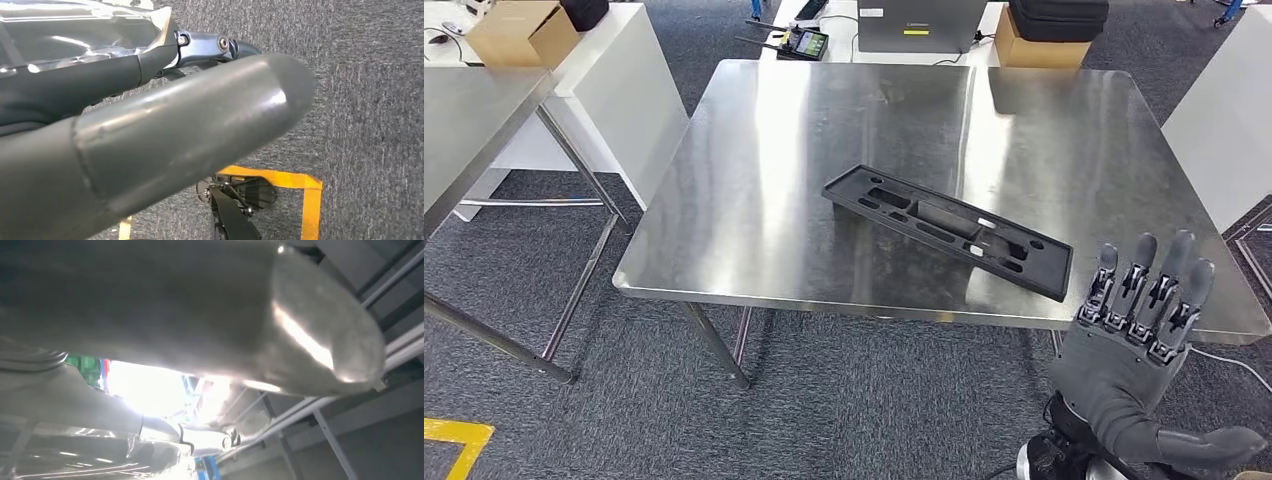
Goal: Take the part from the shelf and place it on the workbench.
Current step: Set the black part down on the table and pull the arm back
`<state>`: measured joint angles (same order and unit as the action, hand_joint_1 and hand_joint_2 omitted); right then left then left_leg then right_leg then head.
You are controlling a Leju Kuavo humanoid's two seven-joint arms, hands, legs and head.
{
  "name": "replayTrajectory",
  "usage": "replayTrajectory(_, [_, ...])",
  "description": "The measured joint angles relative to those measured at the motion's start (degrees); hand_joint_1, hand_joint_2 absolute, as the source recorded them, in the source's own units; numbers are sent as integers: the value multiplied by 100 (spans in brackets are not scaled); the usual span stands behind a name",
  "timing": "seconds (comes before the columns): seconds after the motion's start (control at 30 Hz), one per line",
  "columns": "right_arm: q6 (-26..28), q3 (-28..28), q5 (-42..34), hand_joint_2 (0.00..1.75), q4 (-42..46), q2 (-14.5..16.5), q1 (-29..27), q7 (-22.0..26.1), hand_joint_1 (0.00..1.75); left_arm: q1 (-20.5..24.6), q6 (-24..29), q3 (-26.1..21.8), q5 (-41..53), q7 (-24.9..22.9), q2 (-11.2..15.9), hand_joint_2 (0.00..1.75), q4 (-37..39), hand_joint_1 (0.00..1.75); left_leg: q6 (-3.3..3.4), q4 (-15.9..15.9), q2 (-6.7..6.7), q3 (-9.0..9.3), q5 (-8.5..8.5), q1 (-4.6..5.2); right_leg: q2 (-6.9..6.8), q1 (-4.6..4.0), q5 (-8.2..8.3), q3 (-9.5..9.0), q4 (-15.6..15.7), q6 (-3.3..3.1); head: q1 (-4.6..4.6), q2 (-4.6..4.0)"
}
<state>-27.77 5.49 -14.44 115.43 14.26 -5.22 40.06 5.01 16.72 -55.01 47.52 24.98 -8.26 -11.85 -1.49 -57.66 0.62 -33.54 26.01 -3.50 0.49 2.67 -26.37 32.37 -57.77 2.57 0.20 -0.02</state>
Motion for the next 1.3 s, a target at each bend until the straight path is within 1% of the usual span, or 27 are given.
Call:
replayTrajectory(0.07, [20, 21, 1, 0, 3, 29, -8, 0, 0, 0, -1, -1, 0, 0, -1, 0, 2, 0, 15, -510, -10, -216, 417, 8, -3, -22, 66, 79, 1, -109, -27, 0])
replayTrajectory(0.13, [23, 38, 4, 0, 2, 46, -23, 0, 0, -1, -2, -2, 0, 0, -1, 0, 2, 0, 59, -1315, -20, -521, 906, 53, -14, -83, 127, 176, -2, -189, -42, 0])
replayTrajectory(0.17, [23, 45, 5, 0, 2, 49, -31, 0, 0, -1, -2, -2, 0, 0, -1, 0, 2, 0, 89, -1586, -22, -595, 1032, 74, -19, -117, 159, 224, -3, -214, -45, 0])
replayTrajectory(0.2, [25, 52, 5, 0, 2, 50, -37, 0, 0, -1, -2, -3, -1, 0, 0, 0, 2, 0, 132, -1632, -22, -551, 1045, 97, -22, -148, 192, 267, -3, -227, -45, 0])
replayTrajectory(0.23, [26, 59, 4, 0, 2, 50, -43, 0, 0, -1, -3, -3, -2, -1, 0, 0, 2, 0, 188, -1453, -22, -386, 965, 124, -21, -175, 226, 304, -4, -230, -45, 0])
replayTrajectory(0.3, [29, 72, 0, 0, 2, 51, -53, 0, 0, 9, -9, -5, -10, -1, 4, 0, -2, 0, 327, -650, -32, 182, 725, 197, -15, -215, 291, 353, -7, -211, -45, 0])
replayTrajectory(0.37, [36, 81, -6, 0, 2, 50, -60, 0, 0, 28, -28, -10, -32, -1, 10, 0, -7, 0, 396, -98, -39, 538, 586, 269, -18, -248, 343, 372, -14, -160, -36, 0])
replayTrajectory(0.43, [47, 90, -8, 0, 1, 49, -66, 0, 0, 28, -45, -17, -56, 0, 11, 0, -9, 0, 415, -26, -39, 558, 520, 324, -33, -242, 401, 373, 2, -85, -28, 0])
replayTrajectory(0.5, [60, 94, -6, 0, -1, 46, -72, 0, 0, 21, -52, -21, -65, 0, 7, 0, -8, 0, 480, 23, -24, 505, 406, 323, -42, -234, 382, 422, -40, -29, -25, 0])
replayTrajectory(0.53, [69, 94, -6, 0, -1, 44, -75, 0, 0, 21, -54, -22, -67, 0, 5, 0, -7, 0, 518, 51, -12, 461, 341, 313, -42, -237, 266, 491, -170, -36, -15, 0])
replayTrajectory(0.57, [78, 95, -4, 0, -3, 42, -80, 0, 0, 22, -55, -22, -68, 0, 3, 0, -7, 0, 547, 71, 2, 407, 283, 302, -43, -239, 67, 593, -415, -62, -1, 0])
replayTrajectory(0.63, [90, 96, -2, 0, -13, 37, -90, 0, 0, 19, -55, -22, -70, 0, 2, 0, -7, 0, 575, 69, 16, 294, 201, 317, -42, -221, -398, 820, -1144, -104, 24, 0])
replayTrajectory(0.67, [92, 98, -1, 0, -19, 35, -94, 0, 0, 15, -55, -22, -70, 0, 2, 0, -7, 0, 572, 65, 23, 239, 162, 323, -43, -216, -542, 877, -1450, -88, 28, 0])
replayTrajectory(0.7, [93, 99, -1, 0, -25, 34, -96, 0, 0, 11, -56, -22, -70, 0, 1, 0, -7, 0, 566, 60, 29, 189, 127, 329, -43, -211, -592, 837, -1585, -48, 30, 0])
replayTrajectory(0.73, [94, 101, -1, 0, -30, 34, -97, 0, 0, 8, -57, -22, -70, 0, -1, 0, -6, 0, 556, 56, 31, 149, 98, 332, -44, -209, -548, 672, -1471, 2, 34, 0])
replayTrajectory(0.8, [97, 102, 3, 0, -35, 34, -95, 0, 0, 6, -62, -22, -70, 1, -4, 0, -6, 0, 530, 44, 30, 110, 56, 335, -48, -209, -382, 59, -658, 67, 35, 0])
replayTrajectory(0.83, [99, 102, 6, 0, -36, 34, -92, 0, 0, 7, -66, -23, -70, 1, -4, 0, -6, 0, 508, 35, 27, 101, 36, 341, -48, -223, -321, -230, -243, 56, 33, 0])
replayTrajectory(0.87, [102, 103, 13, 0, -37, 34, -93, 0, 0, 7, -72, -25, -71, 2, -4, 0, -7, 0, 481, 28, 24, 100, 15, 346, -48, -239, -288, -410, 46, 30, 31, 0])
replayTrajectory(0.9, [103, 104, 19, 0, -37, 34, -92, 0, 0, 8, -80, -27, -72, 4, -4, 0, -7, 0, 450, 23, 22, 97, -6, 350, -47, -257, -287, -478, 178, -3, 32, 0])
replayTrajectory(0.93, [105, 105, 23, 0, -38, 34, -93, -1, 0, 8, -90, -29, -72, 7, -8, 0, -6, 0, 416, 24, 21, 88, -29, 353, -45, -280, -264, -469, 188, -32, 32, 0])
replayTrajectory(0.97, [106, 108, 28, 0, -39, 34, -94, -1, 0, 8, -97, -33, -72, 9, -10, 0, -6, 0, 386, 22, 20, 82, -41, 354, -45, -252, -242, -435, 211, -67, 35, 0])
replayTrajectory(1.03, [108, 115, 36, 0, -45, 36, -89, -2, 0, 7, -103, -54, -72, 17, -14, 0, -5, 0, 325, -106, -3, 6, 91, 344, -53, -190, -183, -409, 254, -171, 26, 0])
replayTrajectory(1.1, [113, 121, 55, 0, -60, 39, -88, -2, 0, 5, -103, -77, -71, 23, -14, 0, -5, 0, 259, -637, -38, -215, 498, 309, -65, -157, -117, -374, 270, -268, 2, 0])
replayTrajectory(1.17, [126, 124, 76, 0, -89, 39, -91, -2, 0, 0, -103, -86, -70, 24, -15, 0, -4, 0, 192, -1312, -52, -454, 847, 270, -71, -165, -73, -308, 256, -292, -14, 0])
replayTrajectory(1.2, [138, 125, 85, 0, -107, 39, -91, -2, 0, -2, -103, -89, -70, 26, -14, 0, -4, 0, 164, -1463, -53, -481, 865, 252, -72, -167, -58, -279, 241, -287, -15, 0])
replayTrajectory(1.23, [152, 126, 91, 0, -125, 39, -91, -2, 0, -4, -103, -93, -70, 32, -13, 0, -5, 0, 148, -1398, -52, -403, 770, 233, -72, -166, -52, -255, 221, -275, -18, 0])
replayTrajectory(1.3, [186, 128, 102, 0, -157, 39, -91, -2, 0, -3, -103, -99, -70, 49, -11, 0, -6, 0, 141, -750, -52, -1, 443, 195, -70, -160, -47, -218, 166, -261, -20, 0])
